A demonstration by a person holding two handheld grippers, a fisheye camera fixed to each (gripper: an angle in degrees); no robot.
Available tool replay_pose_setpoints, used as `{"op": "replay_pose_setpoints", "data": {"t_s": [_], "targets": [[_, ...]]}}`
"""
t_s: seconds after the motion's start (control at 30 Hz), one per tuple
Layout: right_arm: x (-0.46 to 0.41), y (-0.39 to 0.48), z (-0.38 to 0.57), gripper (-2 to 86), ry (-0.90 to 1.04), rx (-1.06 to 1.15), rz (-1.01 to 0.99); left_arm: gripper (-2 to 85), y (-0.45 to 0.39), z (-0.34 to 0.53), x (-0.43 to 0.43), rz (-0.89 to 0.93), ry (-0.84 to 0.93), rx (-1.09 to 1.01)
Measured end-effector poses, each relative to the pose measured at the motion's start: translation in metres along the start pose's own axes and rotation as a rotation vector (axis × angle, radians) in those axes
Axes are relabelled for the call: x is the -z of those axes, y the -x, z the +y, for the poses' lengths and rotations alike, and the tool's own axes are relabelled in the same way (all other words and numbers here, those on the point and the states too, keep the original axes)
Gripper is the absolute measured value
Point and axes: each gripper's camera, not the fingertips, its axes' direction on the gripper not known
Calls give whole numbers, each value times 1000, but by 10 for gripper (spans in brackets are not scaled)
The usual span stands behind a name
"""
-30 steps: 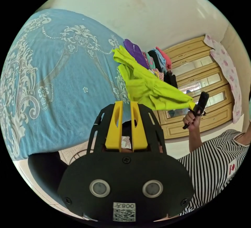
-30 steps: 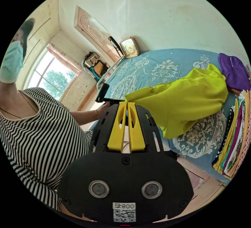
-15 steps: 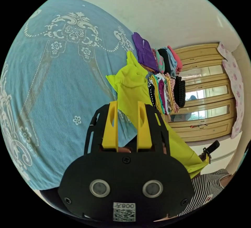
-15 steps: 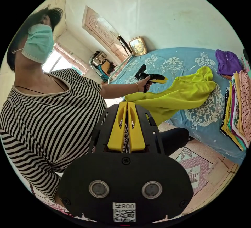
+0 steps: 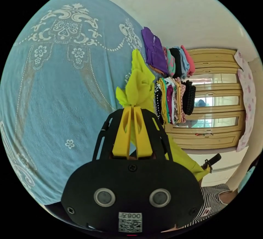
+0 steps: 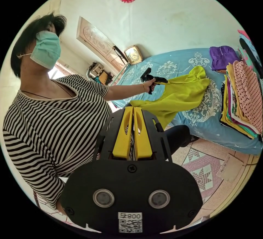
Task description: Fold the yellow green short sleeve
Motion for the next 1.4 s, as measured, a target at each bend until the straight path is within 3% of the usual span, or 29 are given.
{"op": "replay_pose_setpoints", "data": {"t_s": [0.2,0.4,0.67,1.07,1.4], "targets": [[46,8,7,1,-85,46,-11,11,5,89,160,125,-196,-64],[83,52,13,1,-171,171,27,10,0,219,338,240,-502,-152],[134,153,26,2,-315,412,53,8,-51,416,535,274,-897,-467],[147,257,60,2,-469,633,74,10,-92,599,640,104,-1089,-713],[108,247,32,3,-488,629,127,10,-94,580,668,31,-1108,-767]]}}
